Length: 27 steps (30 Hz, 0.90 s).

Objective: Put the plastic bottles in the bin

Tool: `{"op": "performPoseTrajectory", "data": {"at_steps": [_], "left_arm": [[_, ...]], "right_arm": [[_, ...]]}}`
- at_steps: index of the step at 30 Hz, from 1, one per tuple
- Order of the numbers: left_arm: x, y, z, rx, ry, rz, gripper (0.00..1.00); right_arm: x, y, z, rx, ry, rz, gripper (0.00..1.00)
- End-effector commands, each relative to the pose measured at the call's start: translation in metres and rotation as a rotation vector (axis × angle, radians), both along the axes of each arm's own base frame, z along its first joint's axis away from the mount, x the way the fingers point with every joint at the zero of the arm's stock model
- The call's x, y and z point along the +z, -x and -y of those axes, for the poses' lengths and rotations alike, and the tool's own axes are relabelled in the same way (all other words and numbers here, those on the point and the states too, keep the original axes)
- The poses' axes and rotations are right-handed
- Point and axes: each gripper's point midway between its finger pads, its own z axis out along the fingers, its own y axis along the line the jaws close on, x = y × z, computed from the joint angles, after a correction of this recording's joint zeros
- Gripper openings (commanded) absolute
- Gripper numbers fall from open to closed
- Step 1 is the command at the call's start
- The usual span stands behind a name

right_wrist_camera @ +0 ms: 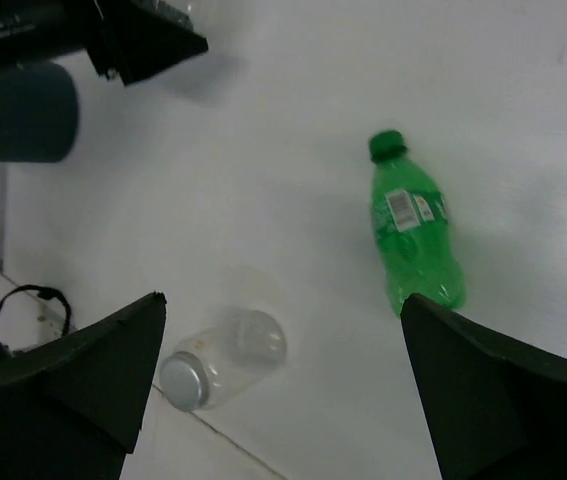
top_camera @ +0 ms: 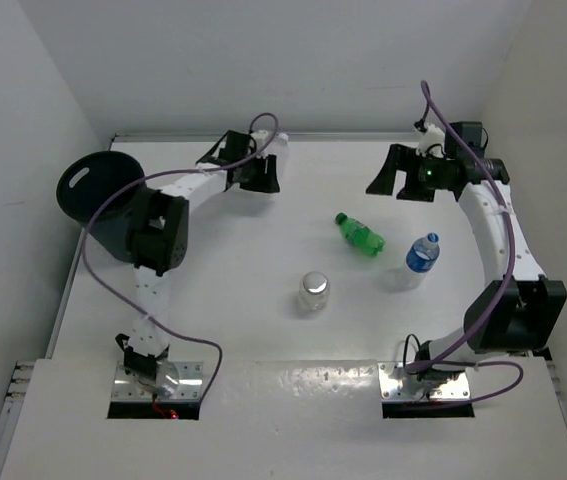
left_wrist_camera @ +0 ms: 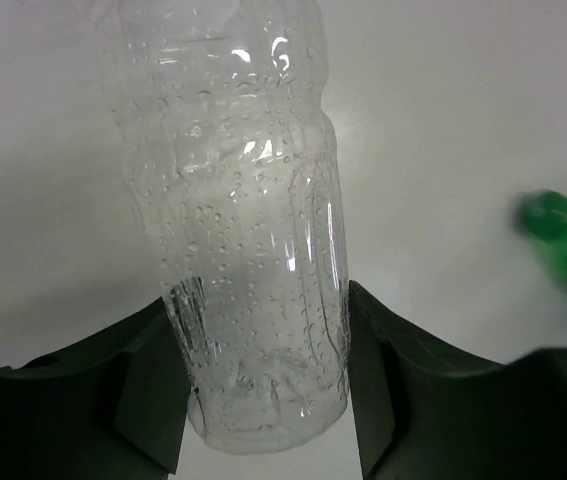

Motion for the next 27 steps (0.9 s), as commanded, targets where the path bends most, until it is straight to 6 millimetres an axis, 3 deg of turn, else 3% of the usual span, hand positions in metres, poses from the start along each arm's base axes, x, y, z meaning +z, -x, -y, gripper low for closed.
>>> {"op": "performPoseTrajectory", "data": {"at_steps": [1, 2, 3, 5, 6, 8, 11, 14, 17, 18, 23, 27], "left_arm": [[0.219, 0.021, 0.023, -0.126, 0.491, 0.411, 0.07], [0.242, 0.061, 0.021, -0.165, 0.565, 0.432, 0.04], [0.262, 0.076, 0.021, -0.183, 0.617, 0.461, 0.01], [0.287, 0.106, 0.027, -0.263, 0.691, 0.432, 0.0], [0.306, 0.127, 0.033, -0.317, 0.723, 0.432, 0.0], [0.314, 0.161, 0.047, -0.398, 0.804, 0.38, 0.0], [0.331, 0.206, 0.06, -0.484, 0.887, 0.388, 0.0], [0.345, 0.236, 0.068, -0.54, 0.907, 0.427, 0.0], [0.349, 0.257, 0.081, -0.565, 0.916, 0.447, 0.0], [0.352, 0.267, 0.087, -0.594, 0.92, 0.452, 0.0], [0.349, 0.283, 0.099, -0.642, 0.902, 0.449, 0.0], [0.351, 0.289, 0.104, -0.665, 0.898, 0.458, 0.0]], "right_arm": [[0.075, -0.016, -0.03, 0.036, -0.228, 0.278, 1.0], [0.082, -0.007, -0.039, 0.028, -0.298, 0.284, 1.0], [0.106, -0.018, -0.046, 0.042, -0.353, 0.419, 1.0], [0.138, -0.005, -0.059, 0.058, -0.428, 0.499, 1.0], [0.157, -0.002, -0.076, 0.111, -0.455, 0.572, 1.0], [0.17, 0.007, -0.094, 0.156, -0.523, 0.545, 1.0], [0.208, 0.022, -0.117, 0.236, -0.619, 0.615, 1.0], [0.232, 0.036, -0.135, 0.307, -0.65, 0.666, 1.0], [0.245, 0.051, -0.152, 0.366, -0.678, 0.678, 1.0], [0.246, 0.055, -0.159, 0.384, -0.681, 0.675, 1.0], [0.246, 0.056, -0.168, 0.393, -0.689, 0.674, 1.0], [0.237, 0.056, -0.18, 0.406, -0.688, 0.634, 0.87]]}}
